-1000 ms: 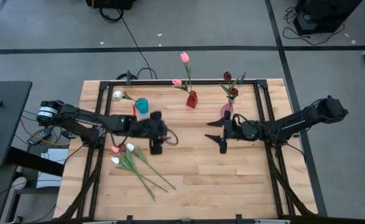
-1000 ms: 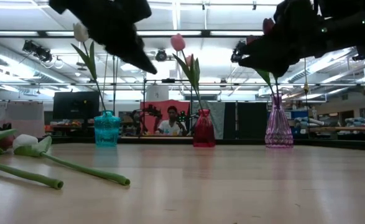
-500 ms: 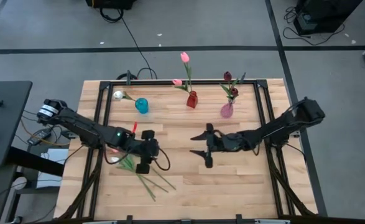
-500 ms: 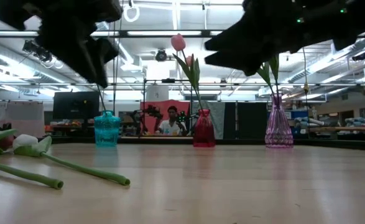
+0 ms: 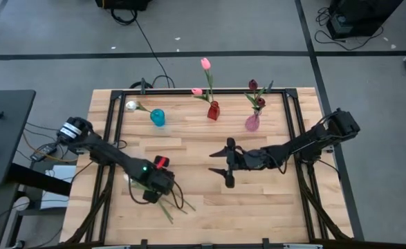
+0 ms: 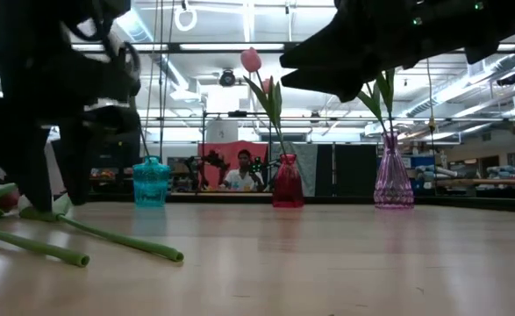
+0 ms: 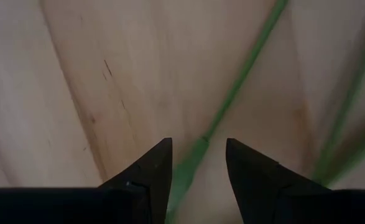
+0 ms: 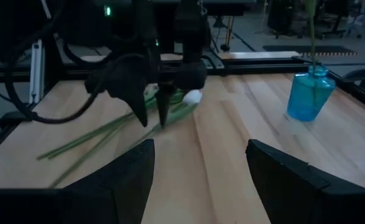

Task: Sort flowers into vase by color
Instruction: Put the top white flower into the blue vase

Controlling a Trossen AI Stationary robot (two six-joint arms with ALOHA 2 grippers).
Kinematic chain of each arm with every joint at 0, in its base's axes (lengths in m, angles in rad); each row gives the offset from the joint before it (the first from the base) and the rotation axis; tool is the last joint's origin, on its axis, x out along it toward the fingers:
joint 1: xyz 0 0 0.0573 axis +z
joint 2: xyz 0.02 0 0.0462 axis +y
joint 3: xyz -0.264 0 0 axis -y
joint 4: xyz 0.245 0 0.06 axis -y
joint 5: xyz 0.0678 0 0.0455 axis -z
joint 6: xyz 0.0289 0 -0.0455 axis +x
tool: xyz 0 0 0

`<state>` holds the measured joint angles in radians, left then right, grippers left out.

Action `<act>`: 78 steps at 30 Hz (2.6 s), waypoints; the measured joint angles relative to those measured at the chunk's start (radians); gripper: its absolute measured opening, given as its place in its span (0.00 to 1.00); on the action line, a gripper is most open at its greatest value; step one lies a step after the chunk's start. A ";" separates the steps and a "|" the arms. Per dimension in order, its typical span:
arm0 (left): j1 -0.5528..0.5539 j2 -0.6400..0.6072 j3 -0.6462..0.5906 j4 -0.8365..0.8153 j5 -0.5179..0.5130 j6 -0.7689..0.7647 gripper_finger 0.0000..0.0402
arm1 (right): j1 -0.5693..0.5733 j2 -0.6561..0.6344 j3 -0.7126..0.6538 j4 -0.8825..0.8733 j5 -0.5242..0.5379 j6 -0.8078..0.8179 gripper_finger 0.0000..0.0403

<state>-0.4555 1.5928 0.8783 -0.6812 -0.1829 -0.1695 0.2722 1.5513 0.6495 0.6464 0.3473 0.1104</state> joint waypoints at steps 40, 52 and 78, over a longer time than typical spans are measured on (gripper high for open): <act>0.258 0.098 0.315 -0.110 -0.164 0.214 0.00 | -0.011 0.000 -0.001 -0.159 0.052 0.073 0.51; 0.259 0.098 0.348 -0.125 -0.233 0.249 0.00 | 0.020 0.000 -0.001 -0.209 0.127 0.075 0.46; 0.146 -0.048 0.149 0.418 -0.102 0.209 0.20 | -0.008 0.000 -0.001 -0.319 0.238 0.236 0.02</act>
<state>-0.3099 1.5444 1.0273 -0.2629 -0.2848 0.0397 0.2642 1.5509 0.6483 0.3273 0.5857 0.3467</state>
